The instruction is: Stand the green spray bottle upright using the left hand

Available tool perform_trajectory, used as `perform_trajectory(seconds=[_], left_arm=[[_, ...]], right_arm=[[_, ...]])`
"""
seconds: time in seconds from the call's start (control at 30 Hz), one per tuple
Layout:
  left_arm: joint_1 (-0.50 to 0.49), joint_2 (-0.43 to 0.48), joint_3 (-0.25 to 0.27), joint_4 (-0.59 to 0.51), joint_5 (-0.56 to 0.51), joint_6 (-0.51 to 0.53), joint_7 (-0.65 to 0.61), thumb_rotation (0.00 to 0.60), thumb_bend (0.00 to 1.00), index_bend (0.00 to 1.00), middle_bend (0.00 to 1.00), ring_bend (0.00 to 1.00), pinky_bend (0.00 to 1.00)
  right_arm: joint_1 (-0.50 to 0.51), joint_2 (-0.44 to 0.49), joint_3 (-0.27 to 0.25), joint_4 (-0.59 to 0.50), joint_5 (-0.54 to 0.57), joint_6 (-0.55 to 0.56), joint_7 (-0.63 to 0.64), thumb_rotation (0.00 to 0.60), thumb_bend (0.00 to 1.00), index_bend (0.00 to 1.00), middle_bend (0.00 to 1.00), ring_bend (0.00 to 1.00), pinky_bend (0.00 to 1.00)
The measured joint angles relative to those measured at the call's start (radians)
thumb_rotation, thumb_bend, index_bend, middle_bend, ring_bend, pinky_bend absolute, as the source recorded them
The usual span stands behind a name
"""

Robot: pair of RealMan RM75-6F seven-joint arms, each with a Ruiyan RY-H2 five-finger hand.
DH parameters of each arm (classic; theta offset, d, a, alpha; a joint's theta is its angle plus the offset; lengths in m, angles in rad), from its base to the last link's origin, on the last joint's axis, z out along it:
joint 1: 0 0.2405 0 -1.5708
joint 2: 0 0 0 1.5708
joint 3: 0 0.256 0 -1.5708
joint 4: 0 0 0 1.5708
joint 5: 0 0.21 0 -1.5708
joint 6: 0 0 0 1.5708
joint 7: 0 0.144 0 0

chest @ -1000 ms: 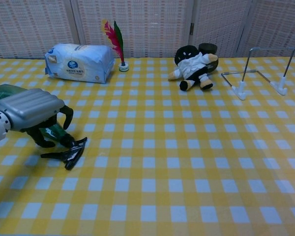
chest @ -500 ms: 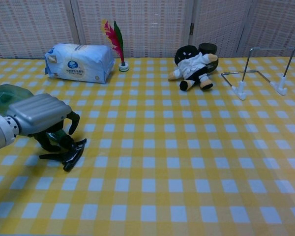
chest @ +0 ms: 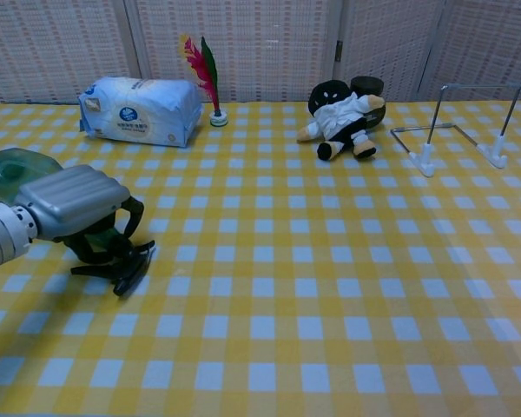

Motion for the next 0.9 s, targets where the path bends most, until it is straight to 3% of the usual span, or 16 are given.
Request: perform_trajectory(seconds=[0.4, 0.63, 0.9], left_arm=[[0.026, 0.118, -0.044, -0.166, 0.003, 0.094, -0.059, 0.6, 0.45, 0.64, 1.0, 1.0, 1.0], [0.061, 0.275, -0.113, -0.39, -0.032, 0.135, -0.266, 0.6, 0.46, 0.64, 1.0, 1.0, 1.0], [0.102, 0.41, -0.203, -0.552, -0.14, 0.153, -0.501, 0.6, 0.49, 0.65, 1.0, 1.0, 1.0]], right_arm=[[-0.001, 0.004, -0.008, -0.003, -0.012, 0.0, 0.006, 0.6, 0.37, 0.0, 0.0, 0.0, 0.0], [-0.011, 0.007, -0.02, -0.004, -0.04, 0.024, 0.018, 0.6, 0.37, 0.0, 0.0, 0.0, 0.0], [-0.011, 0.009, -0.025, -0.003, -0.049, 0.028, 0.028, 0.6, 0.37, 0.0, 0.0, 0.0, 0.0]])
